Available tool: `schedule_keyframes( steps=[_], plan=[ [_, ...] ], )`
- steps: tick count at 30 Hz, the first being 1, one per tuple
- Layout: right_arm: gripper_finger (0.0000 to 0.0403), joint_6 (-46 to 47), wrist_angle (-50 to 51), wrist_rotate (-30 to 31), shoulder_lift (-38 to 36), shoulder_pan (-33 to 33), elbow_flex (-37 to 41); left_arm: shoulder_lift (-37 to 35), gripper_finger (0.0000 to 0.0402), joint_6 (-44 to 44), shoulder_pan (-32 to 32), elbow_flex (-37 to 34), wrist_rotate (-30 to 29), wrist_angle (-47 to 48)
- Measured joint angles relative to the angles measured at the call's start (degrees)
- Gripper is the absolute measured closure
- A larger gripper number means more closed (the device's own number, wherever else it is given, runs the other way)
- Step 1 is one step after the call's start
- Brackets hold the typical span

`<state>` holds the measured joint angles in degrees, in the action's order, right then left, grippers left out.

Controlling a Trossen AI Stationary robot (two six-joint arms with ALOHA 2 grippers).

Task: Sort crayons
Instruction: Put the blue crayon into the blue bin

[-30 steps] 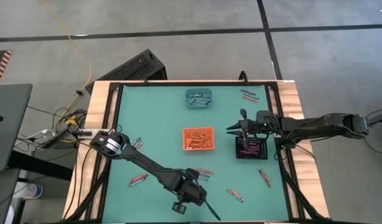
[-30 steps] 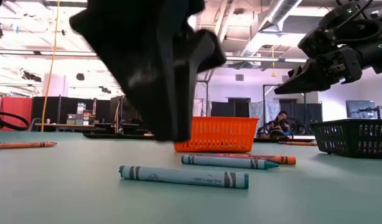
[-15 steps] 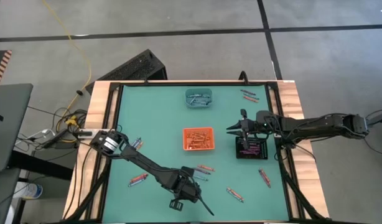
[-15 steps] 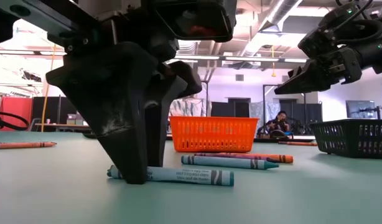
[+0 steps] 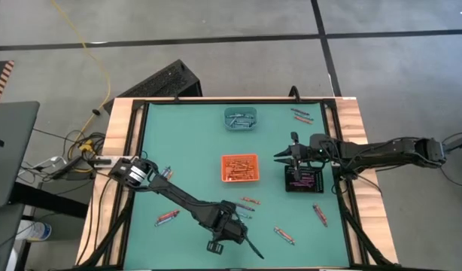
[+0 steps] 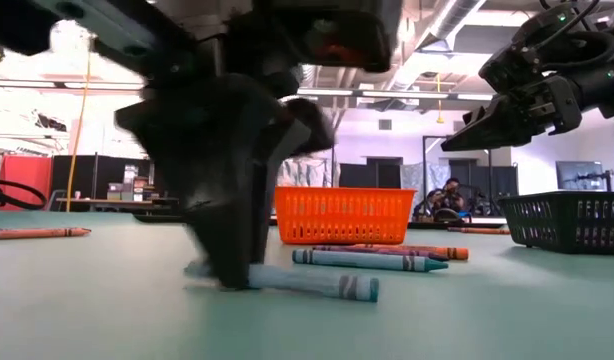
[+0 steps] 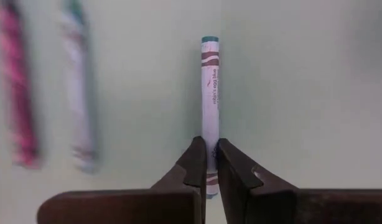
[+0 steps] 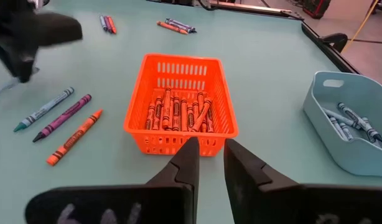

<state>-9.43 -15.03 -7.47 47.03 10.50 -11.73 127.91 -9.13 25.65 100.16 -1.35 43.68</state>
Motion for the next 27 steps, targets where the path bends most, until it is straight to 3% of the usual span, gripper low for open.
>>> schedule_keyframes(
  steps=[6, 10, 21, 27],
  plan=[
    [0.0332, 0.00, -0.14, 0.01, 0.00, 0.00, 0.00, -0.30, 0.0394, 8.29, -3.12, 7.75, -5.40, 3.87],
    [0.0332, 0.00, -0.13, -0.02, 0.00, 0.00, 0.00, -0.35, 0.0394, 15.97, -7.28, 10.55, -5.37, 6.62],
    [0.0332, -0.10, 0.02, -0.02, 0.00, 0.00, 0.00, -2.74, 0.0394, 29.23, -27.07, 16.72, -6.08, 11.00],
    [0.0332, -0.24, 0.02, -0.02, 0.00, 0.00, 0.00, -2.14, 0.0394, 28.58, -40.09, 16.52, -8.43, 10.03]
  ],
)
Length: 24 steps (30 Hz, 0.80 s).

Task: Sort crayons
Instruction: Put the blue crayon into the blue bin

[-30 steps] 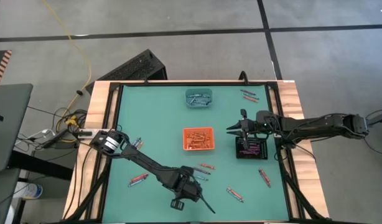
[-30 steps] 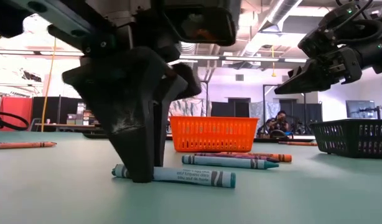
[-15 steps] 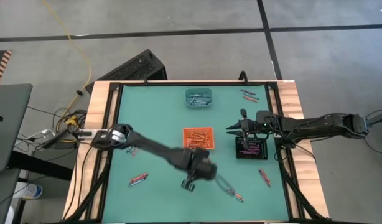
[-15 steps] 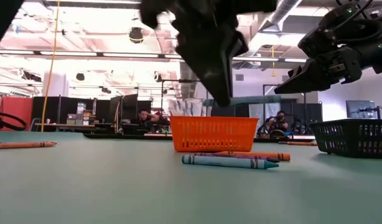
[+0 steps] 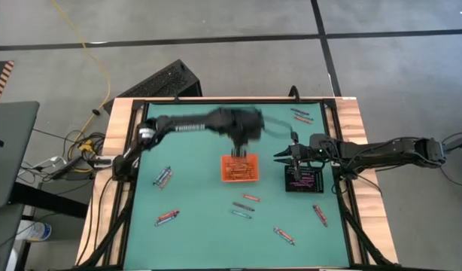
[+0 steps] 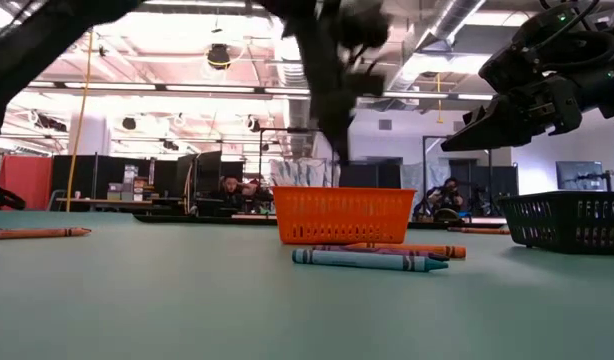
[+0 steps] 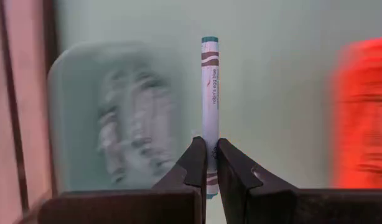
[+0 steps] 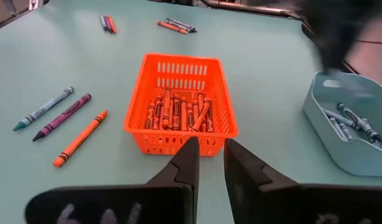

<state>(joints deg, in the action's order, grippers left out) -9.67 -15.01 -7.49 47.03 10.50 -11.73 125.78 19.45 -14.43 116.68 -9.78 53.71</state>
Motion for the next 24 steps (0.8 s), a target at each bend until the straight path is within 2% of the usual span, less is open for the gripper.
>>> schedule_keyframes(
  steps=[4, 10, 16, 24],
  plan=[
    [0.0332, 0.02, -0.10, 0.00, -0.02, 0.00, 0.00, 0.01, 0.0394, -0.25, -7.07, -3.45, 0.37, -6.94],
    [0.0332, -1.03, -0.11, 0.00, 0.00, 0.02, 0.00, 0.04, 0.0394, -0.71, -13.08, -6.62, 4.81, -13.11],
    [0.0332, -2.27, -0.05, 0.00, -0.01, 0.11, 0.00, 0.04, 0.0385, -3.60, -14.56, -8.15, 4.79, -14.57],
    [0.0332, -2.34, -0.02, 0.00, 0.00, 0.11, 0.00, 0.04, 0.0332, -5.89, -14.43, -8.17, 2.42, -14.62]
  ],
)
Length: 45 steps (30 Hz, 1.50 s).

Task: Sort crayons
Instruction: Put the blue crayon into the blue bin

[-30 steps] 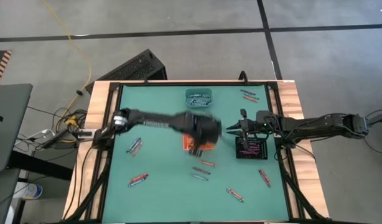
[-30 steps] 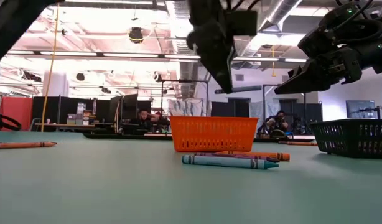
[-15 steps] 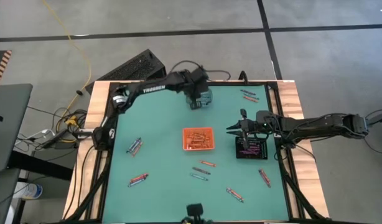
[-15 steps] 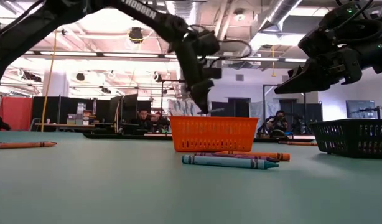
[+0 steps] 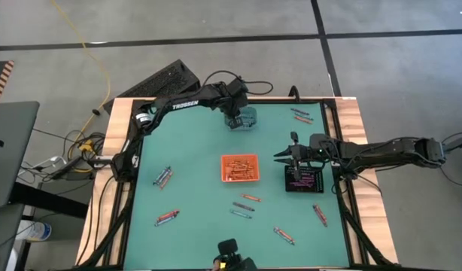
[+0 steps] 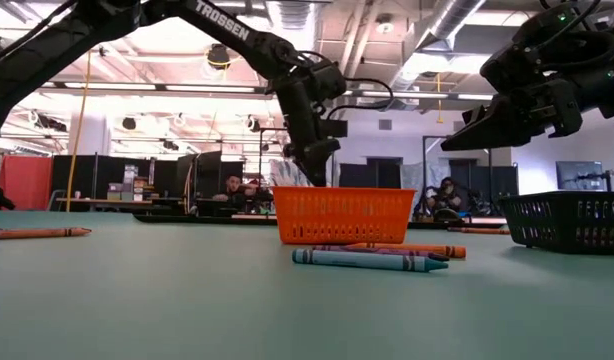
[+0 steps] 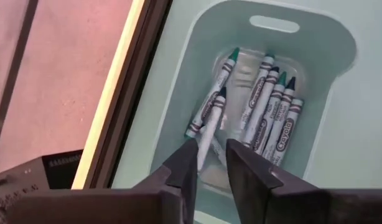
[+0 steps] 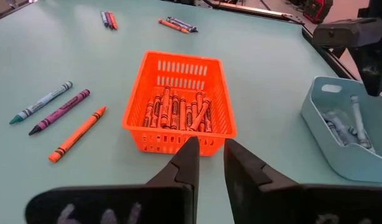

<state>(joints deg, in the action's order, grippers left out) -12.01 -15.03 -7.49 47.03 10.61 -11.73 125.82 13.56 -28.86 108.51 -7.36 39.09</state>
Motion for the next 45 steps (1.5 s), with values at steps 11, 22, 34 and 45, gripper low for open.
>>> schedule_keyframes(
  steps=[11, 22, 34, 45],
  plan=[
    [0.0332, -0.02, 0.25, 0.00, 0.00, 0.00, 0.00, -0.26, 0.0299, -5.33, 0.30, 6.65, -0.54, 21.43],
    [0.0332, 2.43, 2.30, 0.02, -0.01, -0.11, 0.00, -2.14, 0.0299, -17.46, 3.22, 3.41, 2.14, 50.00],
    [0.0332, 5.58, 6.03, 0.07, 0.00, -2.91, 0.04, -15.03, 0.0299, -23.24, 11.82, -26.32, 7.58, 39.44],
    [0.0332, 6.09, 3.89, 0.26, 0.00, -5.40, 0.04, -35.06, 0.0299, -49.55, 39.68, -51.79, 16.07, 12.69]
  ],
)
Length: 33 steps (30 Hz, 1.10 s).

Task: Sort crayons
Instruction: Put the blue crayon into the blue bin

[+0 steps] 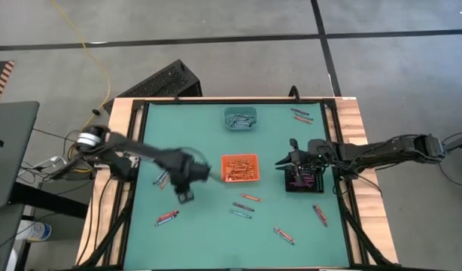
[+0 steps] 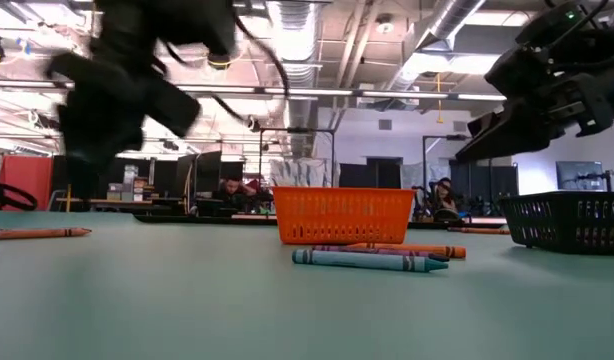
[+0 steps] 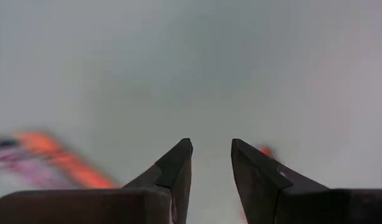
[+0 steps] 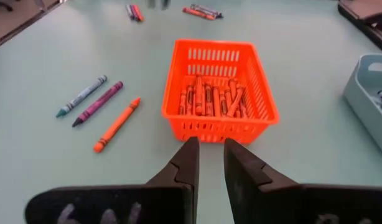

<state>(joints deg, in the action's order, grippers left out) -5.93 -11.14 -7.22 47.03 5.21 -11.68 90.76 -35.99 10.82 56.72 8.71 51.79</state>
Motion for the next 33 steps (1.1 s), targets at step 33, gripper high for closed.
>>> schedule_keyframes(
  steps=[33],
  plan=[
    [0.0332, -14.11, -13.11, -0.13, 0.00, 5.58, -0.02, -1.18, 0.0299, -40.17, 36.08, -2.51, -20.53, -8.89]
  ],
)
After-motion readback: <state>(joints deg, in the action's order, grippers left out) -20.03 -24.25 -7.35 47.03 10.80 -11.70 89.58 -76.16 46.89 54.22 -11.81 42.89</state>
